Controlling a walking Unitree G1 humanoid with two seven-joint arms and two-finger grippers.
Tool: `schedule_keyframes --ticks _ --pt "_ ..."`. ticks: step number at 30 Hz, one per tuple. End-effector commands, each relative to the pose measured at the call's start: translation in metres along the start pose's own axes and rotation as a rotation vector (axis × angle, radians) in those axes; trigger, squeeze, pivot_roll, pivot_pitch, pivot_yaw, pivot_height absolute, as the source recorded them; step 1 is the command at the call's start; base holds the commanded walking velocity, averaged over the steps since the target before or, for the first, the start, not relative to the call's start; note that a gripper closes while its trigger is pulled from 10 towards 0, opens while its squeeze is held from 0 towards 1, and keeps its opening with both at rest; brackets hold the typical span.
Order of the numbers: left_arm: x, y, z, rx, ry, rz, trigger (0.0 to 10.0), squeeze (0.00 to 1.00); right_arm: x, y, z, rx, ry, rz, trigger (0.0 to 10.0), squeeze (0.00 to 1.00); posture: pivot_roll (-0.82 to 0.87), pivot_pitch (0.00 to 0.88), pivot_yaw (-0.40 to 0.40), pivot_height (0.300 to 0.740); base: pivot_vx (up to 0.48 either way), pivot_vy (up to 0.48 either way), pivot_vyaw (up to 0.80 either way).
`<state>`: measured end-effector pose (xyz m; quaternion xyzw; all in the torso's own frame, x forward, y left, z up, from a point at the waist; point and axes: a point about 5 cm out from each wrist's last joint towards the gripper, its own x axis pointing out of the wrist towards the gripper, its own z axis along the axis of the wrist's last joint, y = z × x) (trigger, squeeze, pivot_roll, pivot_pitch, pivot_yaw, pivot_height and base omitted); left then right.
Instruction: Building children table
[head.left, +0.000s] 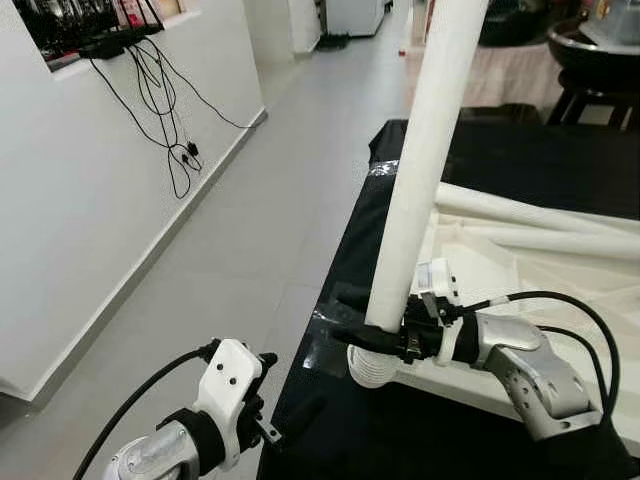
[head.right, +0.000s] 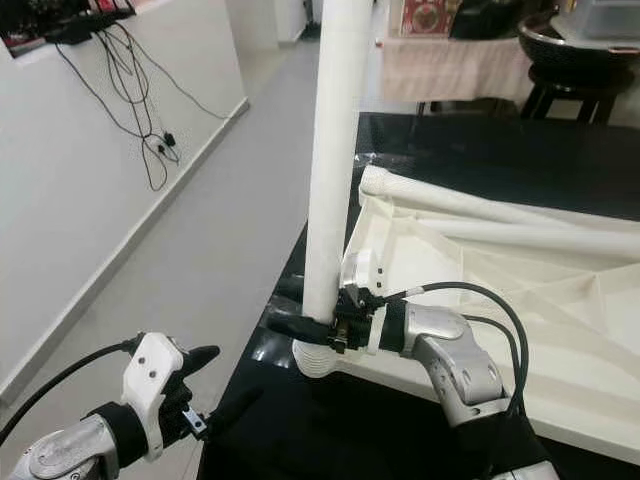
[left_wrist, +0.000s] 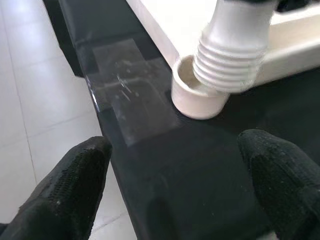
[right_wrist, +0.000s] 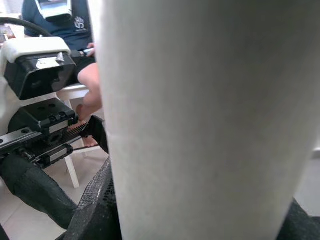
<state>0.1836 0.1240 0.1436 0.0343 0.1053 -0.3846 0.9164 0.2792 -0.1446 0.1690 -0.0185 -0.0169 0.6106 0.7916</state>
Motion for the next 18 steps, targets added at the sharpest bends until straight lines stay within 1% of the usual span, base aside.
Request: schedule_keyframes --ticks 1,2,4,8,10,11,16,18 --pt "-0.006 0.001 -0.001 0.002 0.035 -0.008 10.0 0.00 0.002 -0.002 0.001 -0.029 -0.002 0.008 10.0 0.00 0.03 0.148 0.090 0.740 0.000 0.000 0.00" --pt "-0.008 0.000 -0.001 0.002 0.042 -0.011 10.0 0.00 0.002 -0.003 0.002 -0.035 -0.004 0.008 10.0 0.00 0.03 0.168 0.097 0.740 0.000 0.000 0.00" --pt "-0.010 -0.001 -0.001 -0.001 0.049 -0.013 10.0 0.00 0.003 -0.004 0.002 -0.042 -0.002 0.014 10.0 0.00 0.04 0.172 0.098 0.740 0.000 0.000 0.00" --pt "-0.018 -0.006 0.000 -0.004 0.070 -0.025 10.0 0.00 0.007 -0.001 0.007 -0.058 -0.018 0.062 10.0 0.00 0.06 0.212 0.109 0.740 0.000 0.000 0.00" --pt "-0.020 -0.007 0.000 -0.003 0.075 -0.028 10.0 0.00 0.008 0.000 0.008 -0.063 -0.018 0.077 10.0 0.00 0.06 0.212 0.109 0.740 0.000 0.000 0.00" --pt "-0.024 -0.009 0.001 0.000 0.090 -0.034 10.0 0.00 0.011 0.001 0.009 -0.078 0.000 0.127 10.0 0.00 0.07 0.228 0.115 0.740 0.000 0.000 0.00" --pt "-0.027 -0.010 0.003 0.005 0.098 -0.036 10.0 0.00 0.011 -0.001 0.008 -0.103 0.033 0.175 10.0 0.00 0.08 0.242 0.118 0.740 0.000 0.000 0.00" --pt "-0.030 -0.009 0.004 0.011 0.103 -0.030 10.0 0.00 0.009 -0.003 0.007 -0.125 0.072 0.212 10.0 0.00 0.09 0.248 0.122 0.740 0.000 0.000 0.00"
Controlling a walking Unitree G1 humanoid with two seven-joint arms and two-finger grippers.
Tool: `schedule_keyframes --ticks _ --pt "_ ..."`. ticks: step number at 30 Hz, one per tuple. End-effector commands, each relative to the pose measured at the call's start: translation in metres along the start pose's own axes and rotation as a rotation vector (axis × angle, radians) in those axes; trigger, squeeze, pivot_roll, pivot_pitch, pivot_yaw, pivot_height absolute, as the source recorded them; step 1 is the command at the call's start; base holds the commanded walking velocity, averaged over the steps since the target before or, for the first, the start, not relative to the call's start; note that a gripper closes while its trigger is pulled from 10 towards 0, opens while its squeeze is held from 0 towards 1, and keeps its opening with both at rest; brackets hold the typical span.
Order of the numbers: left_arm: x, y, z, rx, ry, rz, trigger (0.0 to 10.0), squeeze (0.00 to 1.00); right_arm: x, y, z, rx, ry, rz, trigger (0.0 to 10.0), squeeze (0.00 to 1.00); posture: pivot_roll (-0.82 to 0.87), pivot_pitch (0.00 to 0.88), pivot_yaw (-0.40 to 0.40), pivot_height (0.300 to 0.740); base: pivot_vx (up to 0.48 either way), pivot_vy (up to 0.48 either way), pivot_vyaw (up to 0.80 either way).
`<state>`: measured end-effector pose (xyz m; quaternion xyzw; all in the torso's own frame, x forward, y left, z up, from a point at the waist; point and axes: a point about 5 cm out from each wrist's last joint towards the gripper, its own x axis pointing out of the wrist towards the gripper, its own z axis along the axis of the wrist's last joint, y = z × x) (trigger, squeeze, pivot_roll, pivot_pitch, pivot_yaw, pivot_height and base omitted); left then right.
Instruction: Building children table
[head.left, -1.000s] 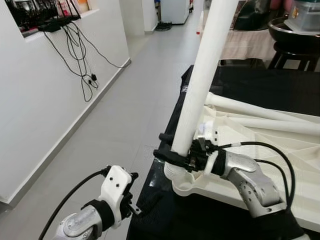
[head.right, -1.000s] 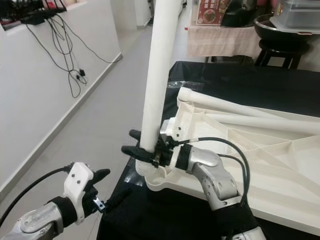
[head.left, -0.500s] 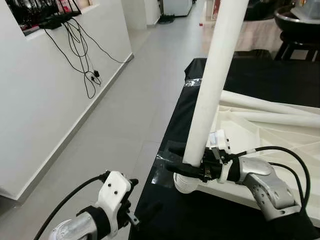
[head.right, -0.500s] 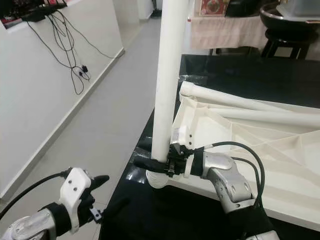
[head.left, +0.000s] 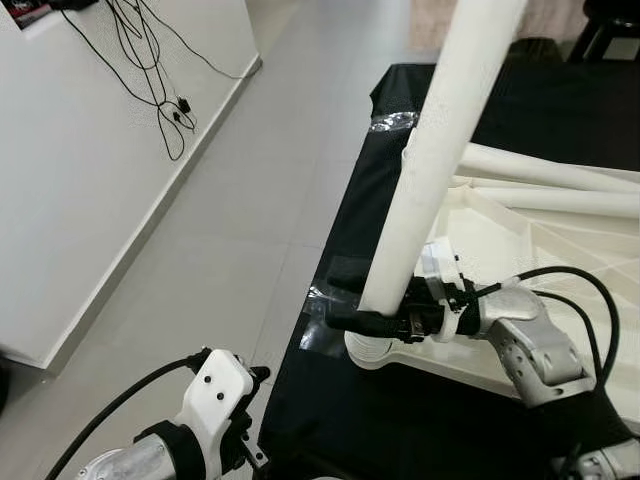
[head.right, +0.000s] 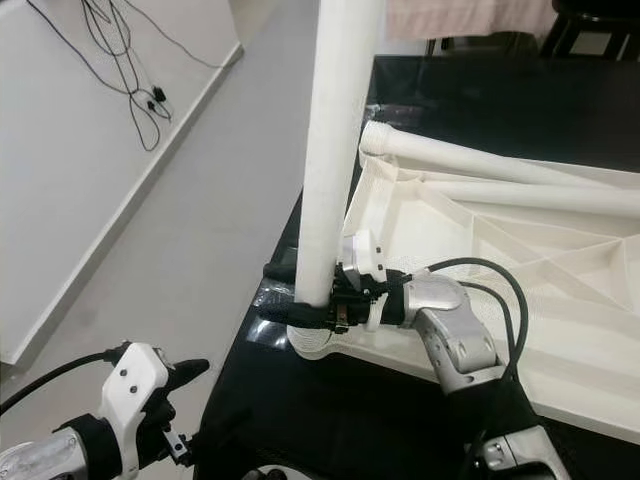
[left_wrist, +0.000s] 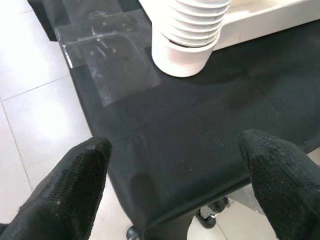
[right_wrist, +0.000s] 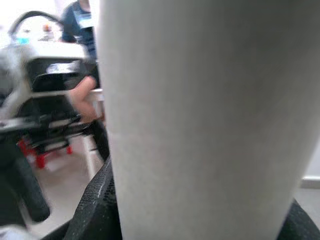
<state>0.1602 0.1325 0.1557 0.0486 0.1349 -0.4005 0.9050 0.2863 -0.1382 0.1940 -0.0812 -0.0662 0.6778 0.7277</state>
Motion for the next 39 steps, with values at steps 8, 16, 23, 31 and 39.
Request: schedule_keyframes --ticks 8,16,23,31,39 --pt "-0.010 0.003 -0.002 0.008 0.054 0.011 10.0 0.00 -0.006 0.005 -0.017 0.009 0.169 0.146 10.0 0.00 0.10 0.253 0.127 0.740 0.000 0.000 0.00" --pt "-0.008 0.005 -0.001 0.015 0.060 0.014 10.0 0.00 -0.005 0.008 -0.009 -0.022 0.298 0.376 10.0 0.00 0.09 0.245 0.126 0.740 0.000 0.000 0.00" --pt "-0.003 0.006 0.001 0.013 0.045 0.021 10.0 0.00 0.005 -0.008 0.006 -0.022 0.232 0.362 10.0 0.00 0.08 0.235 0.112 0.740 0.000 0.000 0.00" --pt "0.000 0.006 0.002 0.011 0.034 0.026 10.0 0.00 0.011 -0.020 0.014 0.017 0.091 0.175 10.0 0.00 0.07 0.233 0.104 0.740 0.000 0.000 0.00" --pt "0.002 0.007 0.002 0.009 0.033 0.030 10.0 0.00 0.000 -0.006 0.007 0.062 0.069 0.178 10.0 0.00 0.06 0.229 0.102 0.740 0.000 0.000 0.00"
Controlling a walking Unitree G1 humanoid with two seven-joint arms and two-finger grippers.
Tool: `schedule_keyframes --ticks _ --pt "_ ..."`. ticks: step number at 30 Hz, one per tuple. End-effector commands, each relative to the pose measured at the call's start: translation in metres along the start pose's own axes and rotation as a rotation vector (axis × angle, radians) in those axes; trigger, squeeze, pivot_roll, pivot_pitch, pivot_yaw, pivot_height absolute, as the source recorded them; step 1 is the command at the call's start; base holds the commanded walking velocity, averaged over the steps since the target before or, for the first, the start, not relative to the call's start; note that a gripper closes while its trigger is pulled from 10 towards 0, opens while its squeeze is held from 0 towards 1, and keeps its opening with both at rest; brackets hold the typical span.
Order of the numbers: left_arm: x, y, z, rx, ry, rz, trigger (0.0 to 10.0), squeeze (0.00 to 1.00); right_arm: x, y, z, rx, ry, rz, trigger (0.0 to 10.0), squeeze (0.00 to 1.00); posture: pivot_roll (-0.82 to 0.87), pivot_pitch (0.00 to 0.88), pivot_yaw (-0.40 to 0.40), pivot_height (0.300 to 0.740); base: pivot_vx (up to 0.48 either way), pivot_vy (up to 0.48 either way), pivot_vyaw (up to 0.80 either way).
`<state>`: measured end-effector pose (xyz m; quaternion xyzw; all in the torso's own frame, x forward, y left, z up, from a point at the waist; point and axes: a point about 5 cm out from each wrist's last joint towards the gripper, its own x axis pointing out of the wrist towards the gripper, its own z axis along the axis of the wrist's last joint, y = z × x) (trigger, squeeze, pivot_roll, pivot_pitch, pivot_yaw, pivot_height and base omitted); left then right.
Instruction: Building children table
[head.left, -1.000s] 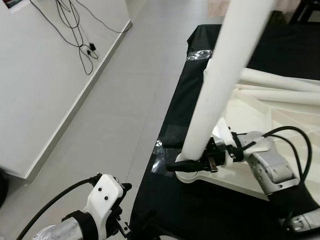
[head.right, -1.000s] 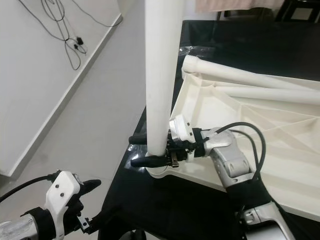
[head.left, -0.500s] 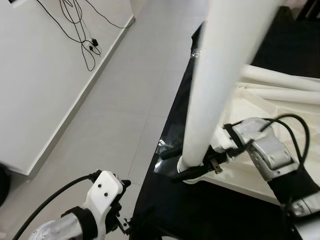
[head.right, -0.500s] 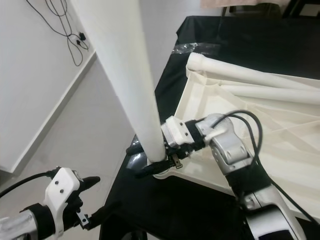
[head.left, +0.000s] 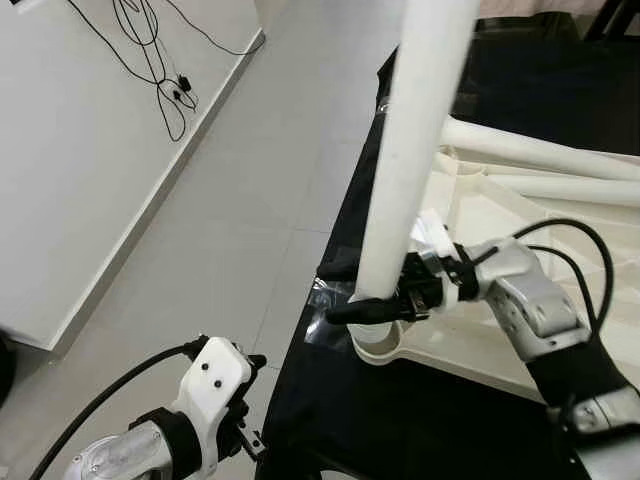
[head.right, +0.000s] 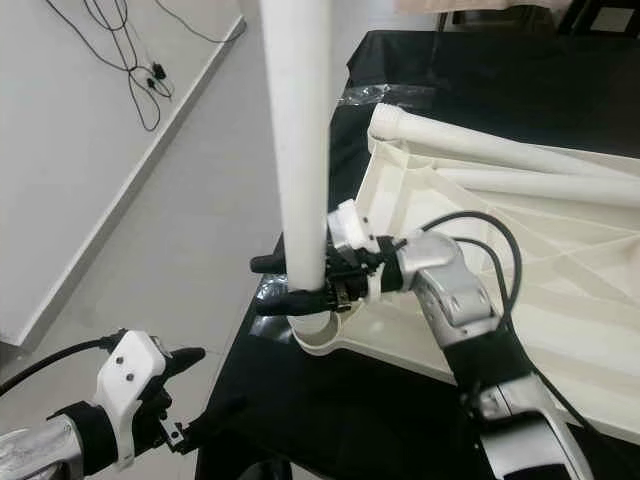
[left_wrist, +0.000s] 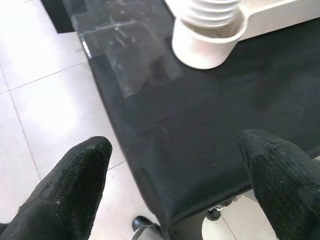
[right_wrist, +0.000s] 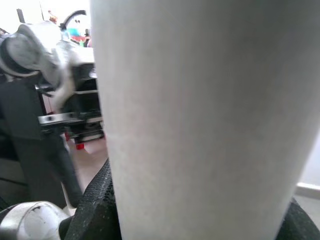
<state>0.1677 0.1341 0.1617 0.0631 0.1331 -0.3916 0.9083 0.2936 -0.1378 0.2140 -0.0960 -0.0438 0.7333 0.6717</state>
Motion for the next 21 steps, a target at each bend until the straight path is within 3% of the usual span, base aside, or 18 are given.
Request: schedule_keyframes --ticks 1,3,12,21 --pt "0.000 0.000 -0.005 -0.016 0.025 0.006 10.0 0.00 0.000 0.006 -0.012 0.057 0.028 0.016 10.0 0.00 0.06 0.229 0.102 0.740 0.000 0.000 0.00" --pt "0.001 0.001 -0.006 -0.015 0.025 0.007 10.0 0.00 -0.005 0.015 -0.015 0.088 0.039 0.070 10.0 0.00 0.06 0.226 0.105 0.740 0.000 0.000 0.00" --pt "0.001 0.001 -0.007 -0.012 0.028 0.004 10.0 0.00 -0.012 0.019 -0.018 0.107 0.088 0.108 10.0 0.00 0.06 0.218 0.109 0.740 0.000 0.000 0.00" --pt "0.001 0.001 -0.007 -0.002 0.030 0.001 10.0 0.00 0.001 0.027 -0.024 0.072 0.166 0.229 10.0 0.00 0.07 0.210 0.110 0.740 0.000 0.000 0.00"
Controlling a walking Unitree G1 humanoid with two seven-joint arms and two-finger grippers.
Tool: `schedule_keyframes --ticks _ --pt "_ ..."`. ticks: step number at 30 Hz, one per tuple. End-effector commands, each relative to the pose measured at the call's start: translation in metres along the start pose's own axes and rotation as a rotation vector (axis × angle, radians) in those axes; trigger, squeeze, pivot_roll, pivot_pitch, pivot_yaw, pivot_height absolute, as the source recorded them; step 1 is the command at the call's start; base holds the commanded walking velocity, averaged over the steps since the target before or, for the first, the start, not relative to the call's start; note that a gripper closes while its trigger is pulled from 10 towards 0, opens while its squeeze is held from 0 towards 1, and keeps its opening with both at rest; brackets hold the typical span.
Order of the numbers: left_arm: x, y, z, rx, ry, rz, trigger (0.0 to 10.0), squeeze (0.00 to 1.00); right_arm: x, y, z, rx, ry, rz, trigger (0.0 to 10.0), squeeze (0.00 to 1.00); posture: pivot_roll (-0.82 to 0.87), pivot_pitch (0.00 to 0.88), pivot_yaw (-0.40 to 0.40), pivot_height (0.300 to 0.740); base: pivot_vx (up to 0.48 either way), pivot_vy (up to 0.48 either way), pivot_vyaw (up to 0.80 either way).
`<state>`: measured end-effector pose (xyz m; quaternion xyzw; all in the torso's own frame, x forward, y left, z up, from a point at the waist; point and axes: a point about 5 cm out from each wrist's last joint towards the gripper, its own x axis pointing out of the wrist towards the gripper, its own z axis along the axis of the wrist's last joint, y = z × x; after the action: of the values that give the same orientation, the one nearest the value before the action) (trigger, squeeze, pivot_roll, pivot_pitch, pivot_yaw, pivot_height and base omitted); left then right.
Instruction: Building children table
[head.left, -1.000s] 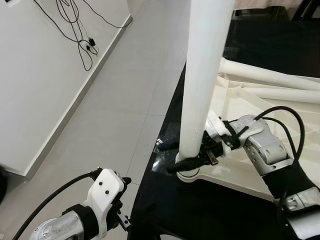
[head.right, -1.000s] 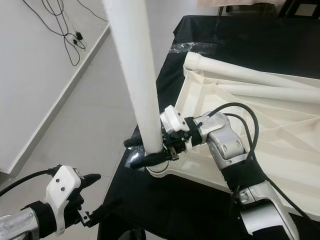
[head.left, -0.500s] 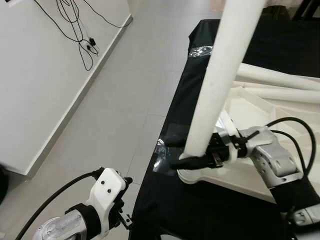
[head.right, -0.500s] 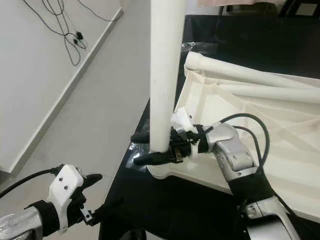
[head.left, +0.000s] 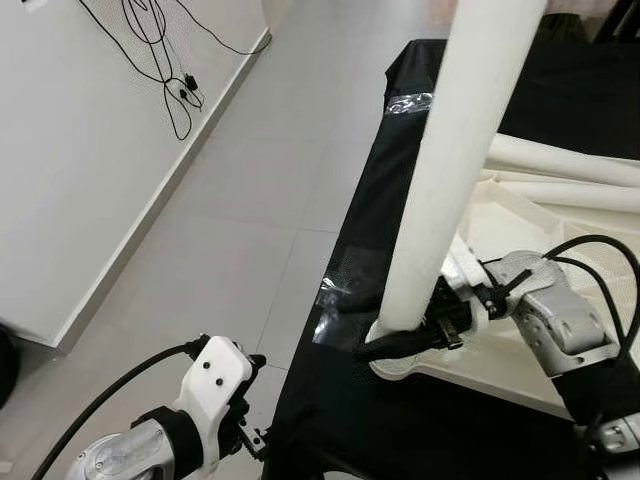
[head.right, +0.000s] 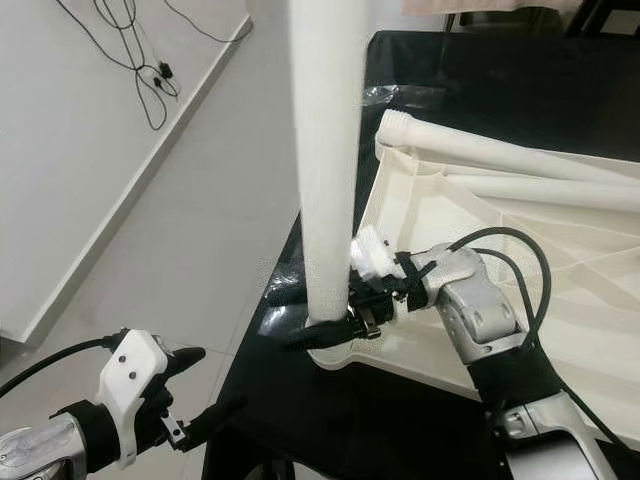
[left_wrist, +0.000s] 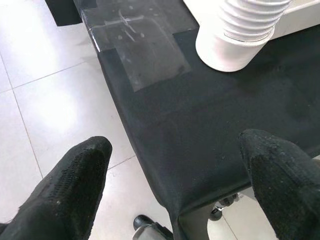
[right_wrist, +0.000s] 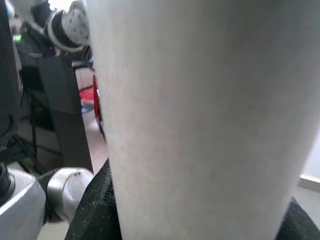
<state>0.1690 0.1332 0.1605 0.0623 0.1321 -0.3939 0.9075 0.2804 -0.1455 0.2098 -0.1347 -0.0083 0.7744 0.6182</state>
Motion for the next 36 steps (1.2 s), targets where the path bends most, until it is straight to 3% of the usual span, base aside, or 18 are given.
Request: schedule_keyframes --ticks 1,16,23,25,31,36 --pt "-0.001 0.001 -0.006 -0.001 0.033 0.007 10.0 0.00 0.013 0.012 -0.024 0.068 0.096 0.102 10.0 0.00 0.07 0.211 0.110 0.740 0.000 0.000 0.00" --pt "0.000 0.001 -0.005 0.000 0.032 0.010 10.0 0.00 0.016 0.015 -0.031 0.053 0.140 0.109 10.0 0.00 0.07 0.219 0.104 0.740 0.000 0.000 0.00" --pt "0.001 0.001 -0.005 -0.001 0.030 0.013 10.0 0.00 0.019 0.009 -0.032 0.057 0.141 0.052 10.0 0.00 0.06 0.221 0.104 0.740 0.000 0.000 0.00" --pt "0.001 0.002 -0.005 0.000 0.028 0.016 10.0 0.00 0.020 0.002 -0.033 0.063 0.116 -0.082 10.0 0.00 0.06 0.222 0.097 0.740 0.000 0.000 0.00" --pt "0.001 0.002 -0.005 -0.004 0.026 0.018 10.0 0.00 0.017 0.000 -0.032 0.105 0.039 -0.283 10.0 0.00 0.05 0.226 0.093 0.740 0.000 0.000 0.00" --pt "0.002 0.002 -0.006 -0.003 0.027 0.016 10.0 0.00 0.018 0.008 -0.031 0.125 -0.010 -0.366 10.0 0.00 0.04 0.223 0.096 0.740 0.000 0.000 0.00"
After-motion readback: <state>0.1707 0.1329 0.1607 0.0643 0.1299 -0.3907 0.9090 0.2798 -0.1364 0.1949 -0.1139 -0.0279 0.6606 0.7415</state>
